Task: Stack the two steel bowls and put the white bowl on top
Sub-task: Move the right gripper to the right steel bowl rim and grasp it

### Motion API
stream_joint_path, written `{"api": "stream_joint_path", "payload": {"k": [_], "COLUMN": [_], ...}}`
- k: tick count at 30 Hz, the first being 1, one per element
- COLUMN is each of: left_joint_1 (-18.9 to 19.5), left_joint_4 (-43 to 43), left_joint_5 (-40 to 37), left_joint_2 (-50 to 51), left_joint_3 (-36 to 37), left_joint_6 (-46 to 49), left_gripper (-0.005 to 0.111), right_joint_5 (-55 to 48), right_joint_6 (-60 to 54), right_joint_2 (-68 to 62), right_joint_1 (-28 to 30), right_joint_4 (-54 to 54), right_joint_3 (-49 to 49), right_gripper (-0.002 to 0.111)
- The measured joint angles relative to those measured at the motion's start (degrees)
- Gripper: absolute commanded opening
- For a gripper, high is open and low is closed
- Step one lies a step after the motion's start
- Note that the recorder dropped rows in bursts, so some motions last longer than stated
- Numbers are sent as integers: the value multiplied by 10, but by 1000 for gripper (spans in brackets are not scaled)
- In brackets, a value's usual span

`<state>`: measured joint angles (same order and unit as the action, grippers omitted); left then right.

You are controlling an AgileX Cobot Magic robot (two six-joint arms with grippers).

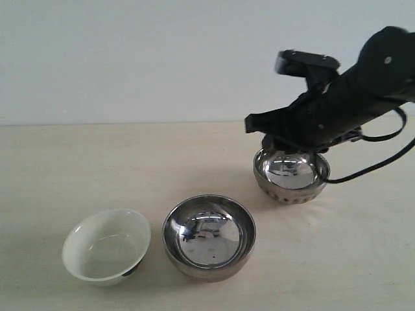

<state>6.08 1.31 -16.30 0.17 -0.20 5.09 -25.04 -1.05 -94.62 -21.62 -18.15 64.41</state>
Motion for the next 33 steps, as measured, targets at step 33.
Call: {"api": "stream_joint_path", "payload": {"k": [33], "left_joint_1": [0], "left_joint_4": [0], "left_joint_5": [0], "left_joint_2": [0], "left_joint_3": [0], "left_joint_6": [0], "left_gripper": [4], "right_joint_5": [62], "right_joint_6": [10], "right_joint_2": [-124], "right_joint_1": [150], "right_joint_4": [25], "right_joint_3": [1], "right_gripper": [37]}}
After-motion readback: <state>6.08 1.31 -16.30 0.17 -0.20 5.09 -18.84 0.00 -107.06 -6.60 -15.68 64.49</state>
